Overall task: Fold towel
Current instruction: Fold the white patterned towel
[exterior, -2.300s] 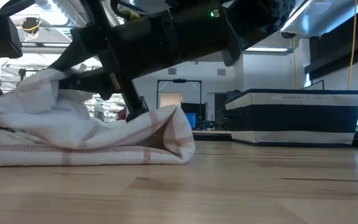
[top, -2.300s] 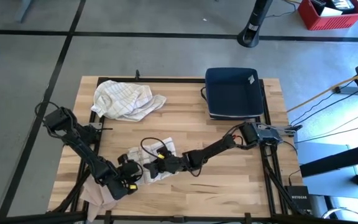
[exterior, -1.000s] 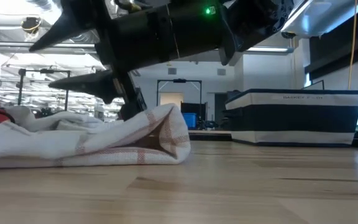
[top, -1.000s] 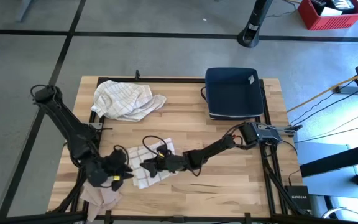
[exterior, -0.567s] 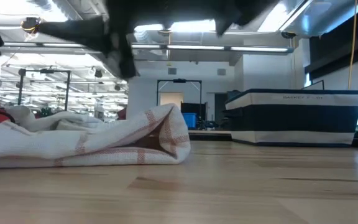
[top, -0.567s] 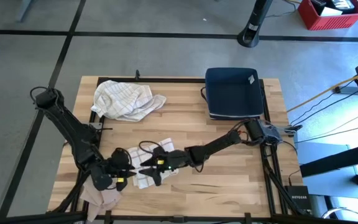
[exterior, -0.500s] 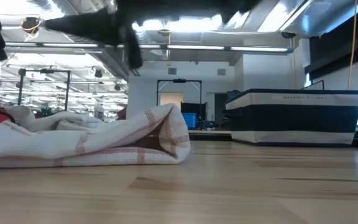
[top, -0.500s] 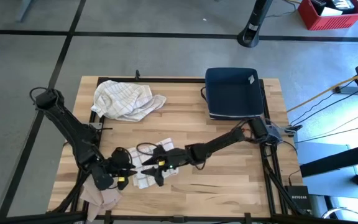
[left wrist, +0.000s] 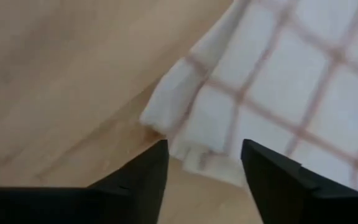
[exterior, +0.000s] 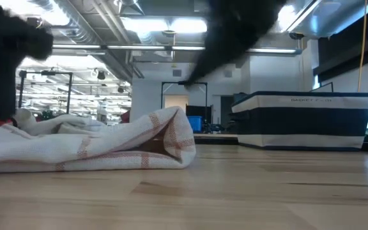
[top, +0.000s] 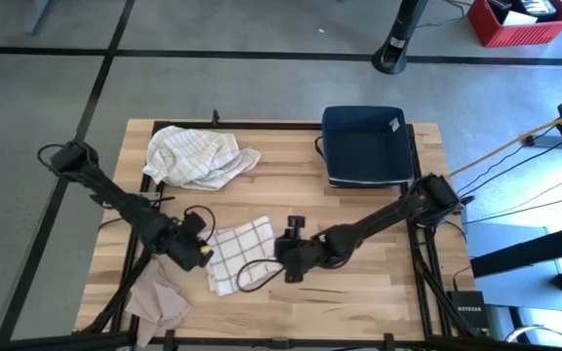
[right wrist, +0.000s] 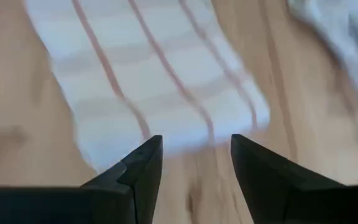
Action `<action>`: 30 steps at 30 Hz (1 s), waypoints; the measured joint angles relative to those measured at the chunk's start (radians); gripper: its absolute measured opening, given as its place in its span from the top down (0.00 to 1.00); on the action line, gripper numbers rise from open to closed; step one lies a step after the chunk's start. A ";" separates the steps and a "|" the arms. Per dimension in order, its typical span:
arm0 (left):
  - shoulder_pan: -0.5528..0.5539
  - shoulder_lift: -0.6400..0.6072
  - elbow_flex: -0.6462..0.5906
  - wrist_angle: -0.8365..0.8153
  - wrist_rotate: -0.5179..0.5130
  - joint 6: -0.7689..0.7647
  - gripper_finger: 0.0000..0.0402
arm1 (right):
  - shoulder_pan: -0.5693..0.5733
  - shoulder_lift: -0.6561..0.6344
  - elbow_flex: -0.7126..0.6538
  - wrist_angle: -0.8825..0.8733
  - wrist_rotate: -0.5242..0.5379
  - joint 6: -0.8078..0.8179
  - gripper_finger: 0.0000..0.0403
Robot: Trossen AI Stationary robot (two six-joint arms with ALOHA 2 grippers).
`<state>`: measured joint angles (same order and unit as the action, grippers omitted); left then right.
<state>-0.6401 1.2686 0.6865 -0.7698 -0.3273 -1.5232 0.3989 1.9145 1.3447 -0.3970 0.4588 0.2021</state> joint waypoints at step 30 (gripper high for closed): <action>0.021 -0.018 -0.135 0.342 0.036 -0.099 0.65 | -0.006 -0.092 -0.442 0.516 -0.026 0.184 0.52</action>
<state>-0.6189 1.2506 0.5511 -0.4277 -0.2916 -1.6220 0.3931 1.8223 0.9031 0.1195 0.4325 0.3857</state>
